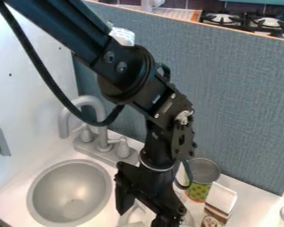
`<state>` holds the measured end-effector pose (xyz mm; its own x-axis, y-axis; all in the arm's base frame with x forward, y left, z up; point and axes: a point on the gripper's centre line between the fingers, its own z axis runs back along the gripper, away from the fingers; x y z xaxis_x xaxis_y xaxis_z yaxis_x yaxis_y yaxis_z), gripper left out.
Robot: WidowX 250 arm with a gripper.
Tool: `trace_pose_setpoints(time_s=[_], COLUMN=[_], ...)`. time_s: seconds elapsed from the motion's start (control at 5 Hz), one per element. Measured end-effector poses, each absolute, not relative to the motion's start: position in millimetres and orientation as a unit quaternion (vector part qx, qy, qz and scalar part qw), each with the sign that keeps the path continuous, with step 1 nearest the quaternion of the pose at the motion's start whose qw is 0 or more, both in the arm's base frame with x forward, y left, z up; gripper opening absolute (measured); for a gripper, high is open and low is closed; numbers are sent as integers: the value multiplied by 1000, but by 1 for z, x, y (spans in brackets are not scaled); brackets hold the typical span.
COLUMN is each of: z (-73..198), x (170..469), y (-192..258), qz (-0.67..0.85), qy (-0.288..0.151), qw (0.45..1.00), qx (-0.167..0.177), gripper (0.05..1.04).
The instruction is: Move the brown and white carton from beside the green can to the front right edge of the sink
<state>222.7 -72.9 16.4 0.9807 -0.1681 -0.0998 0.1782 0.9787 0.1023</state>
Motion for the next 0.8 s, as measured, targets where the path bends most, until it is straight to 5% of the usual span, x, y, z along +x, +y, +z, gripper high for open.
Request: trace_pose_setpoints(time_s=[0.2,0.8], z=[12,31], x=[221,271], y=[-73,-111], qz=[-87,-72], qy=[54,-22], qw=[993,997], qx=[57,21], gripper=[1007,1007])
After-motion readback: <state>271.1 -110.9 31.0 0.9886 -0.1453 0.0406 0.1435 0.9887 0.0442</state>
